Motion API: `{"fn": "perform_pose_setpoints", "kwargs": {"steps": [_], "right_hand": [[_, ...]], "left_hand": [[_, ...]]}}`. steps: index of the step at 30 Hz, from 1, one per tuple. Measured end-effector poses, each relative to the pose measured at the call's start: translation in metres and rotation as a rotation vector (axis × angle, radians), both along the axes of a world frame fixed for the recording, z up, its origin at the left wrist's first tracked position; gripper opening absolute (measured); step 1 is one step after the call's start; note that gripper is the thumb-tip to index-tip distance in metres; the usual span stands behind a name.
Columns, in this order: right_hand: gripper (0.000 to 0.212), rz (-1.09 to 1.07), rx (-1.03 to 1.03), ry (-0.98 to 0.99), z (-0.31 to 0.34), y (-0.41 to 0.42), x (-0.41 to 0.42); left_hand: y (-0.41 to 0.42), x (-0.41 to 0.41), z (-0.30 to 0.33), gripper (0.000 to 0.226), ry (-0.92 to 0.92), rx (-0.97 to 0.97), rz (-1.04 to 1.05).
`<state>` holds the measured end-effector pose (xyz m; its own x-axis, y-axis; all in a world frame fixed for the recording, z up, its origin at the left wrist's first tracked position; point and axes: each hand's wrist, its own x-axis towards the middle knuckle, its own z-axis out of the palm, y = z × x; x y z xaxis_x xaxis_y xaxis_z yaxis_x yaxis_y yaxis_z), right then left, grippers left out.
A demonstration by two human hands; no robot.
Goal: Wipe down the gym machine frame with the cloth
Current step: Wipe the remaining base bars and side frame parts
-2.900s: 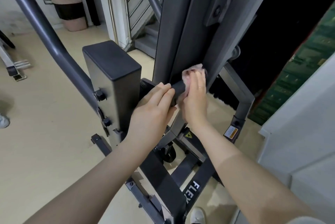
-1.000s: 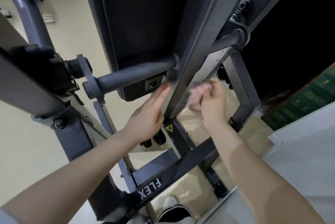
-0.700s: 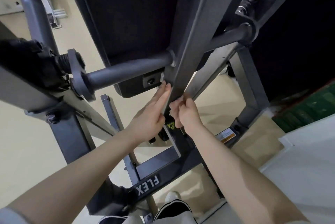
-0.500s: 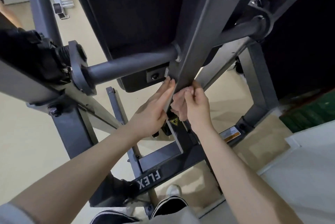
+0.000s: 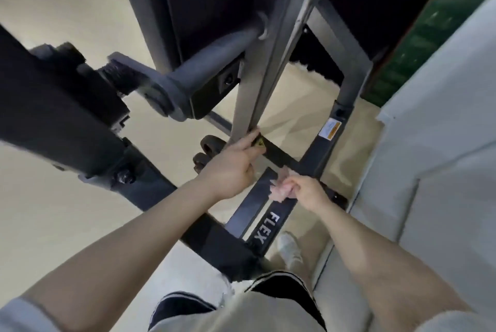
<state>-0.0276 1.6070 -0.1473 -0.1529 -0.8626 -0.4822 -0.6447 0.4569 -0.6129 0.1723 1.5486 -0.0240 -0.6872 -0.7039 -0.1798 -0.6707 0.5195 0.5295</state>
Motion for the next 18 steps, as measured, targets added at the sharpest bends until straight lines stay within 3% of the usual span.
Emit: {"fn": "perform_pose_setpoints", "kwargs": {"steps": [4,7,12,16,18], "right_hand": [[0.031,-0.234,-0.317,-0.043,0.053,0.032,0.034],[0.028,-0.284,-0.522,-0.116,0.102,0.061,0.047],[0.037,-0.318,-0.550,-0.372,0.164,0.098,0.056],[0.029,-0.358,-0.498,-0.634,0.179,0.113,0.059],[0.026,-0.397,-0.480,-0.558,0.179,0.115,0.063]], "left_hand": [[0.019,0.000,0.006,0.043,0.005,0.067,-0.198],[0.033,0.000,0.014,0.045,0.068,0.117,-0.283],[0.051,0.003,0.034,0.040,0.365,0.411,-0.274],[0.059,0.011,0.047,0.008,0.476,0.485,-0.288],[0.064,0.015,0.053,0.014,0.517,0.509,-0.273]]}}
